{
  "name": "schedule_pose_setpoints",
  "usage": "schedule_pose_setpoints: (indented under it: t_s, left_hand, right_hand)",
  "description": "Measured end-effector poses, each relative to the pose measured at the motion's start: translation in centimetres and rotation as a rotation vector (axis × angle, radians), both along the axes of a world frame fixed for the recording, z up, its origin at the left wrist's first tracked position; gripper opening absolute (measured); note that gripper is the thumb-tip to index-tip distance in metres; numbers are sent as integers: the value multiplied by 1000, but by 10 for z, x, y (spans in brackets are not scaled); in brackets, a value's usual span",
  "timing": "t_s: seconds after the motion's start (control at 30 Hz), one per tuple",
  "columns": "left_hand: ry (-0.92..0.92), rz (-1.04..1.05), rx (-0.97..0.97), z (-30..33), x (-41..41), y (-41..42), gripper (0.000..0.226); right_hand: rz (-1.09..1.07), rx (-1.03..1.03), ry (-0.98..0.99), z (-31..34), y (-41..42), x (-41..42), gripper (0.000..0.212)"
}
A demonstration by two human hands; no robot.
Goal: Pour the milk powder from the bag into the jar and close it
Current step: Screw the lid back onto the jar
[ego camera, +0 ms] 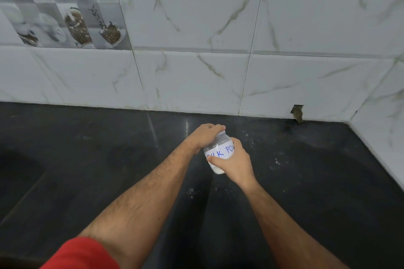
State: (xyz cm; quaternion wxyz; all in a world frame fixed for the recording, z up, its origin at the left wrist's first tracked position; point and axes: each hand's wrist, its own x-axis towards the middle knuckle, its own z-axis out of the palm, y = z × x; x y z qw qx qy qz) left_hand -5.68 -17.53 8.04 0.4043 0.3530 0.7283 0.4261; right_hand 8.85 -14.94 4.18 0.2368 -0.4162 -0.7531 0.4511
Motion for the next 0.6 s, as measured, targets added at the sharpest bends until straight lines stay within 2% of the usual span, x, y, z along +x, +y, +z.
schedule_pose_setpoints:
  t_s: [0.1,0.17,0.23,0.4,0.5,0.53,0.6]
  left_hand:
    - [-20,29,-14,3,4,2,38]
    - [-13,35,-6,5,4,1,38]
    - [-9,17,29,8,3,-2,35]
    - [-67,-74,150,21,0,-14,20]
    - [-100,-96,171,21,-6,-19,10]
    - [-107,-84,168,18,-9,-21,14]
    - [-106,-1,161,13,-16,-23,37]
  right_hand:
    - [-43,142,-123,1,-4,-5,92]
    - [-40,140,-117,2,-3,-5,90]
    - [-14,59,-41,6,-1,-2,80]
    - [119,-360,253,9,8,7,62]
    - [109,-355,292,10,7,8,62]
    - [82,-335,288,9,8,7,65]
    - [12,-311,296,7,11,7,72]
